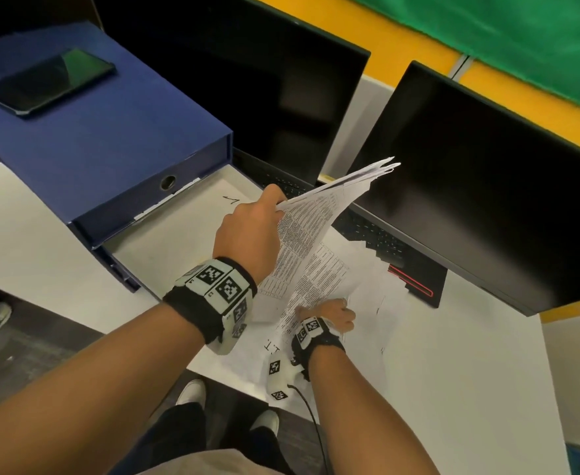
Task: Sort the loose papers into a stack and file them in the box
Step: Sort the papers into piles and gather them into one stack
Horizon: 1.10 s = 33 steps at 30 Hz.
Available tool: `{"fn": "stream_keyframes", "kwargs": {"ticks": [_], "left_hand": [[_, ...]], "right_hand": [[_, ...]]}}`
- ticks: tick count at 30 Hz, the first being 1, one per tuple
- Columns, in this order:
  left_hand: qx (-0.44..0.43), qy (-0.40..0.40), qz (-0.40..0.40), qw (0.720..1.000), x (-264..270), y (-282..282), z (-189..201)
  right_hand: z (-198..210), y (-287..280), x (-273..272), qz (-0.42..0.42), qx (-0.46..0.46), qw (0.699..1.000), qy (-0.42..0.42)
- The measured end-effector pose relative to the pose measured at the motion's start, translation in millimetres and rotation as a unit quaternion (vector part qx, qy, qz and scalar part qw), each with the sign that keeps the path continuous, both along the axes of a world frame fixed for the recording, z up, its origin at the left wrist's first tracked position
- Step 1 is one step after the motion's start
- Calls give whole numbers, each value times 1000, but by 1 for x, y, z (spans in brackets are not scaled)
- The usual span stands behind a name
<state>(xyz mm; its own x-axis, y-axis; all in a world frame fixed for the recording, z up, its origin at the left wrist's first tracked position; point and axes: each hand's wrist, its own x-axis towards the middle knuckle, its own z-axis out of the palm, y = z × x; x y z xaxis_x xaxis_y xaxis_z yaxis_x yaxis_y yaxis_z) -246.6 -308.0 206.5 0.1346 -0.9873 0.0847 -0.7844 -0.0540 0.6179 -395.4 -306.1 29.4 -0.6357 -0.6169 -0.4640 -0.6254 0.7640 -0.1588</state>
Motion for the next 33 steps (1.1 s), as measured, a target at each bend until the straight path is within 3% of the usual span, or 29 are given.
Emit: {"fn": "stream_keyframes", "kwargs": {"ticks": [7,8,13,18,21,24,29,33], "left_hand": [[-11,10,10,1000,5,0,2],[-15,16,10,1000,6,0,2],[-10,49,4,999,4,-1,-7],[89,51,-10,995,-20,3,-47],[107,47,-13,993,-31,6,-80],[133,41,1,990,-35,9,-103],[192,80,34,978,-34,9,-123],[221,119,36,967,-32,9,-132]], "right_hand": [[-8,-5,-23,39,-10,992,-116],[-2,-2,-27,10,-33,990,-134],[31,11,-68,-33,-89,990,-101],[84,27,-121,-9,-223,975,1],[117,35,-142,25,-288,954,83],[153,38,-163,22,-372,922,107],[200,38,-177,-8,-446,895,14],[178,24,-162,-38,-393,911,-115]]}}
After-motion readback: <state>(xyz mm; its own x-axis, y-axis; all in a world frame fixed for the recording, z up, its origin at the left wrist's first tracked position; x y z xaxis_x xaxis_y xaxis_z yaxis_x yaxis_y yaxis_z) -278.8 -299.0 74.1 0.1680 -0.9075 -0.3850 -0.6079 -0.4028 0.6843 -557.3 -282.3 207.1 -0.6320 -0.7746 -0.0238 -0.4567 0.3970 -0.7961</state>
